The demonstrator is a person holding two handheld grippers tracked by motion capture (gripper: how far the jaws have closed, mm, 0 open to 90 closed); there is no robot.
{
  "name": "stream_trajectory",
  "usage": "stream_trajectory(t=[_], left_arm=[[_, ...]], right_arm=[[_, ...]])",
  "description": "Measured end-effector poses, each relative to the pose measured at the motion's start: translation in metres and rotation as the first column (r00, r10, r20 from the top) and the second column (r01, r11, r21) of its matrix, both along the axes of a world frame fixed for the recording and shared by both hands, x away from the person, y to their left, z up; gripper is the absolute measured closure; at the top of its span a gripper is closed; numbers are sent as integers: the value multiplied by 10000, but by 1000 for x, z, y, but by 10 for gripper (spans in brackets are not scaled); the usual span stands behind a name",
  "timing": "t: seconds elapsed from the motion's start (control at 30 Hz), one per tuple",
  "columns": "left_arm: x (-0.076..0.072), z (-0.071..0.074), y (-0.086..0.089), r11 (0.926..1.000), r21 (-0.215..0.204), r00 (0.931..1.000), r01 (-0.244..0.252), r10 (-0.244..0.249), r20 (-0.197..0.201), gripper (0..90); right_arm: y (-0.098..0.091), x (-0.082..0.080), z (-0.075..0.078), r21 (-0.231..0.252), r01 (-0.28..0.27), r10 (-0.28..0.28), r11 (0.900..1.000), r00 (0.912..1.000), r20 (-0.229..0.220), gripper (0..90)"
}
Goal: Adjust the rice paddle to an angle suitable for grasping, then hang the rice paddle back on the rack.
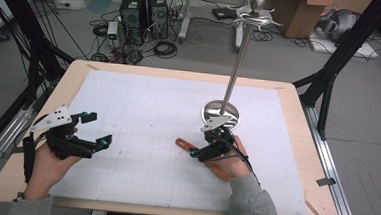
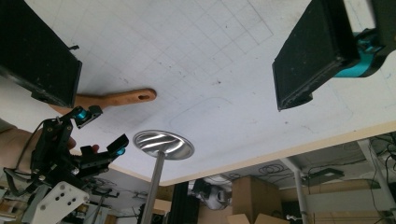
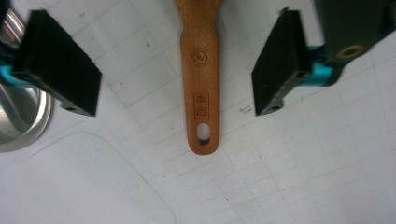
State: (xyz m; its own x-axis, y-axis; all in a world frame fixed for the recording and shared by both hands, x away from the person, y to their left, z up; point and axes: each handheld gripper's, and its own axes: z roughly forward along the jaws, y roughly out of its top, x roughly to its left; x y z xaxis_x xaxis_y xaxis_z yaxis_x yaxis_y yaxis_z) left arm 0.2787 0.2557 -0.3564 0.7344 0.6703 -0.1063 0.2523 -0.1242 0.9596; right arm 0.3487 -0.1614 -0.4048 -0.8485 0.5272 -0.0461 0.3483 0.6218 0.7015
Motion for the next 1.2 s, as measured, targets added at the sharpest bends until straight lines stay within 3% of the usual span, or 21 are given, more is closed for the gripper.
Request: stream_trajectory(t=[0.17,0.67,0.9,0.93,1.1,1.2], left_arm=[[2,-1,-1,10000,34,10000,27,-27,-44,18],[4,-1,0,10000,26,10000,-13,14,-92,18],[2,-2,1,9999,103,9999,-46,47,-145,18],[0,-2,2,9999,112,9999,-52,53,-145,18],[-4,-3,8,9997,128,9997,-204,206,-158,18],[-6,-3,13,9995,83,9994,-299,300,-177,18]], right_arm=[[-3,-1,0,-136,-247,244,9996,9994,-243,140],[-6,0,-4,-332,-369,356,9988,9985,-416,153],[-3,2,-7,-742,-536,475,9958,9956,-809,170],[-2,0,-7,-833,-228,136,9963,9938,-1103,176],[0,7,-7,-999,-434,335,9940,9945,-990,221],[3,10,-6,-1468,-342,175,9886,9934,-1131,255]])
